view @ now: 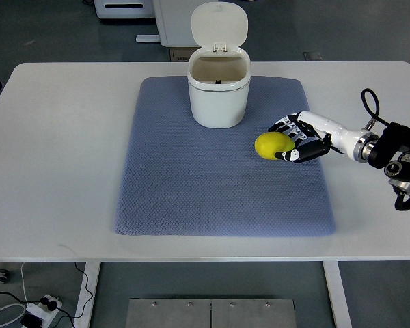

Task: Put lemon in trash with right hand
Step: 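Close the right hand's fingers around the yellow lemon, then lift the lemon with the right hand and carry it above the white bin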

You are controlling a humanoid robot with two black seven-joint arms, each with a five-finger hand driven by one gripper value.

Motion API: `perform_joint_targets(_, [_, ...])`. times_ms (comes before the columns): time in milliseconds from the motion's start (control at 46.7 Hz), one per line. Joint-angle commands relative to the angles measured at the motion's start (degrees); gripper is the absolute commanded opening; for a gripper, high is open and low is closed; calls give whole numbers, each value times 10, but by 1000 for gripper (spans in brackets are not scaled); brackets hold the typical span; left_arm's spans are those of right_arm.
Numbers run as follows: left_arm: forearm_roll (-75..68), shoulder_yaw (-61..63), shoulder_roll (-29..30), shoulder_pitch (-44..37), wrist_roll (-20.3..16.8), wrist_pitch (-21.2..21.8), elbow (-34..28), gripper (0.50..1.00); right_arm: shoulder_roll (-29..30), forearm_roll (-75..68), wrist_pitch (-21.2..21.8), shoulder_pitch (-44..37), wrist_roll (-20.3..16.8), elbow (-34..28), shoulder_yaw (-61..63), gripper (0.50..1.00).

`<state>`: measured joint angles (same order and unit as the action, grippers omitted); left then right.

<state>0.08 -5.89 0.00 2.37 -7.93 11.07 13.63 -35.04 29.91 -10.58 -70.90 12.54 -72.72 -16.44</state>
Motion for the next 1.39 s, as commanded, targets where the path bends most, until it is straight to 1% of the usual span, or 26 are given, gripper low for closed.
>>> perform_joint_targets(0, [0,0,0,0,0,0,0,1000,-13,0,0,-3,2,-10,1,500])
perform_joint_targets(343, [0,0,0,0,0,0,0,1000,-98,-37,14,-21,16,-61,31,500])
perform_joint_targets(450, [0,0,0,0,0,0,0,1000,-121,-60,39,-22,16,-65,61,500])
perform_joint_targets(600, [0,0,0,0,0,0,0,1000,-136,-89,59,-43,13,-65,83,500])
perform_joint_targets(728, [0,0,0,0,0,0,0,1000,-136,-118,64,-77,8,-64,83,500])
perform_joint_targets(900, [0,0,0,0,0,0,0,1000,-116,-143,64,-118,-10,-55,79,500])
perform_joint_targets(1114, [0,0,0,0,0,0,0,1000,-49,-158,64,-162,-22,-23,44,500])
perform_joint_targets(1371, [0,0,0,0,0,0,0,1000,48,-198,64,-209,-23,51,-6,500])
